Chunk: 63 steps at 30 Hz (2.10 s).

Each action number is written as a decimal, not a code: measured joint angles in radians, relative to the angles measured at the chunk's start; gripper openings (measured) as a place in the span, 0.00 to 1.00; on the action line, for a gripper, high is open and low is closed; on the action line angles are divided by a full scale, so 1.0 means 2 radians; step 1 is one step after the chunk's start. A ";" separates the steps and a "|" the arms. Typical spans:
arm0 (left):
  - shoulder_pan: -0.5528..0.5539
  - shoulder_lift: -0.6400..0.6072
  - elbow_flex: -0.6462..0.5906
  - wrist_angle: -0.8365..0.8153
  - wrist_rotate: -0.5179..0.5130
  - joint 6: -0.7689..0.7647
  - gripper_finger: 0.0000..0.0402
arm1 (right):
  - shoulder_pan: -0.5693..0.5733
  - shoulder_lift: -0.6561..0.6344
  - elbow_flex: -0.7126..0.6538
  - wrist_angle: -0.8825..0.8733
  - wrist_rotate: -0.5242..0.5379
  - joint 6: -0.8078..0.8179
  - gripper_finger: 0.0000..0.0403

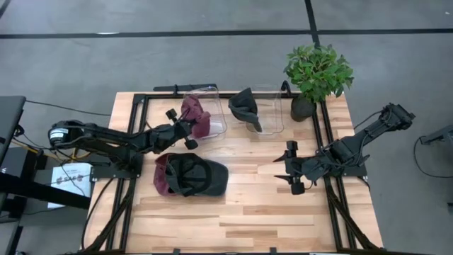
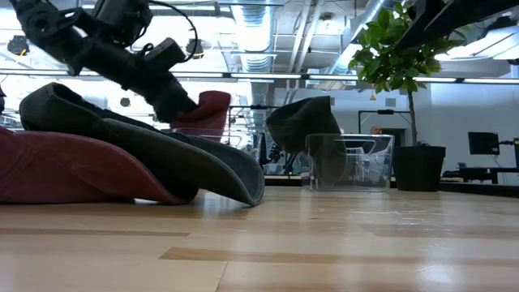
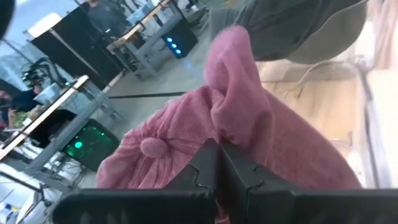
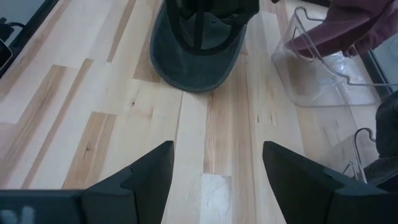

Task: Pick & Place hat
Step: Put the right red cap in the left transparent bin

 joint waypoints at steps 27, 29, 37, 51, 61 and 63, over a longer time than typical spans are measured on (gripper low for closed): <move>-0.045 0.000 -0.111 0.217 0.070 -0.003 0.02 | 0.000 0.000 0.000 0.026 0.001 -0.022 0.59; -0.045 0.000 -0.122 0.234 0.088 -0.003 0.02 | 0.000 0.000 0.000 0.026 0.001 -0.023 0.59; -0.044 0.000 -0.169 0.319 0.138 -0.015 0.02 | 0.000 0.000 0.000 0.026 0.001 -0.026 0.59; -0.044 0.000 -0.176 0.338 0.082 -0.077 0.02 | -0.004 0.000 0.000 0.047 0.034 -0.031 0.59; -0.044 -0.002 -0.142 0.337 0.081 -0.110 0.02 | -0.079 0.000 0.001 0.088 0.037 -0.066 0.59; -0.043 -0.002 -0.128 0.324 0.080 -0.095 0.02 | -0.094 0.000 0.001 0.087 0.027 -0.066 0.59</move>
